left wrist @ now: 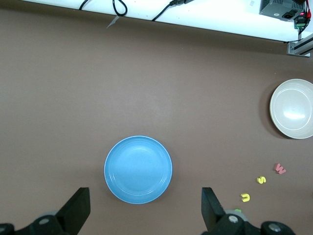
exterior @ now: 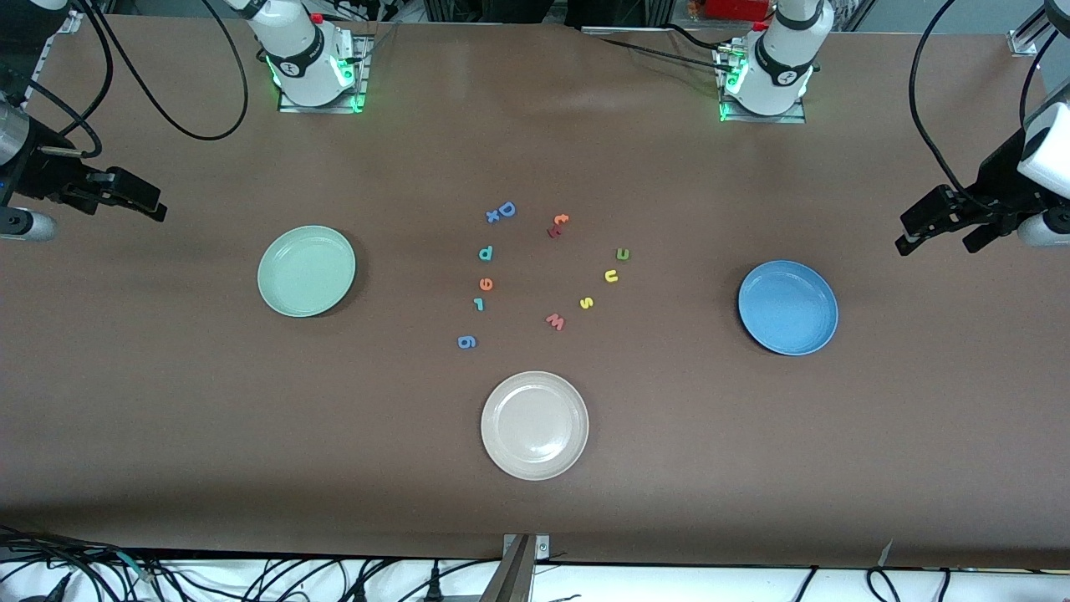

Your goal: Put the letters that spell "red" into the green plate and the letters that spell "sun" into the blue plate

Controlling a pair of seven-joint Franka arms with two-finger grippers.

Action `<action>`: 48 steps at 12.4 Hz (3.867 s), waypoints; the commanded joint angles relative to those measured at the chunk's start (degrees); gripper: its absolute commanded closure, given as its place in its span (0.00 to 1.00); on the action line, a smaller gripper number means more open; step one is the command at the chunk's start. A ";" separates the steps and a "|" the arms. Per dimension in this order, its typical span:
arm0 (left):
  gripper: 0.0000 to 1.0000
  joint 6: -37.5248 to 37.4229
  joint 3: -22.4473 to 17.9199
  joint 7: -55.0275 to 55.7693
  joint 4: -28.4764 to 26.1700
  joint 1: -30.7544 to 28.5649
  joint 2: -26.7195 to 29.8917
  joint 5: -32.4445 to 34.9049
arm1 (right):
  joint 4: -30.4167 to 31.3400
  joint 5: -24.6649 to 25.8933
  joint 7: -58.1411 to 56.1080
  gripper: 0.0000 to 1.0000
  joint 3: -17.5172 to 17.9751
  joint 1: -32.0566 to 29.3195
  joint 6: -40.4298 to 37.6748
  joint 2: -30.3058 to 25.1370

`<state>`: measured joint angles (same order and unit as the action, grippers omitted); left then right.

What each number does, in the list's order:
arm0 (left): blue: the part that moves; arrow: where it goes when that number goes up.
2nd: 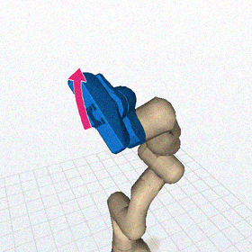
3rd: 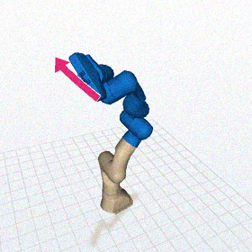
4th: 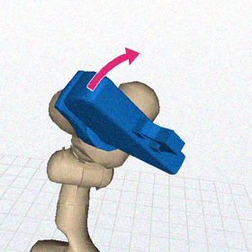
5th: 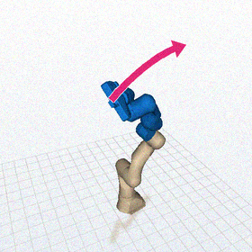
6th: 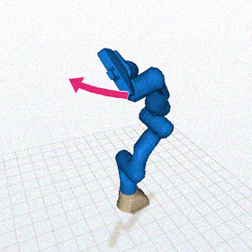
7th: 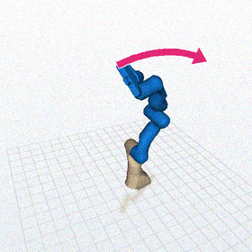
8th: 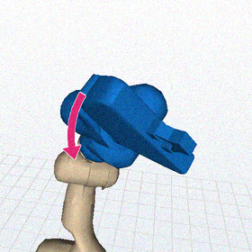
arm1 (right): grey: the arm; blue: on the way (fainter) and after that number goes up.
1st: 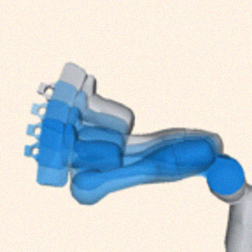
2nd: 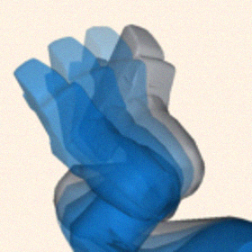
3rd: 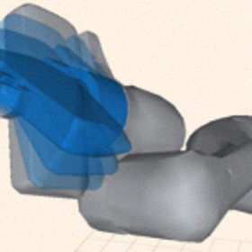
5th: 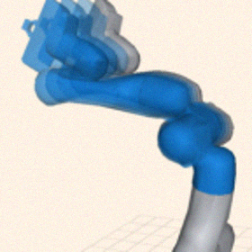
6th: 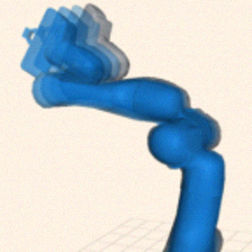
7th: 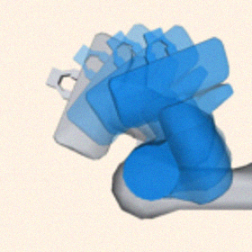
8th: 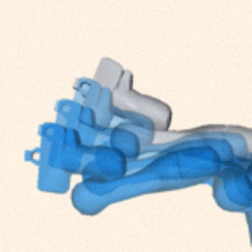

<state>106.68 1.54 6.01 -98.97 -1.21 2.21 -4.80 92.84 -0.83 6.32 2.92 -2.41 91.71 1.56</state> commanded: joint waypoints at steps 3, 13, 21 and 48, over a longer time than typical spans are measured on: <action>0.00 0.37 -0.39 -0.47 -0.70 0.60 1.13 1.63 | 1.38 0.91 -0.43 0.00 0.51 -0.84 1.37 -1.30; 0.00 -0.42 0.66 0.06 1.67 0.86 -0.27 1.63 | 1.38 0.83 -0.87 0.00 0.51 -0.75 1.19 -1.21; 0.00 -0.42 0.66 -0.12 2.64 0.78 -0.98 1.54 | 1.38 0.74 -0.87 0.00 0.60 -0.75 1.10 -1.21; 0.00 -0.68 0.66 -0.65 2.64 0.78 -0.98 1.54 | 1.38 0.74 -0.78 0.00 0.60 -0.75 1.10 -1.21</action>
<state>106.69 2.27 5.85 -97.90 -0.71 1.87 -4.79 92.88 -0.80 6.24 2.92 -2.54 92.31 1.57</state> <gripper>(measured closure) 0.000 0.000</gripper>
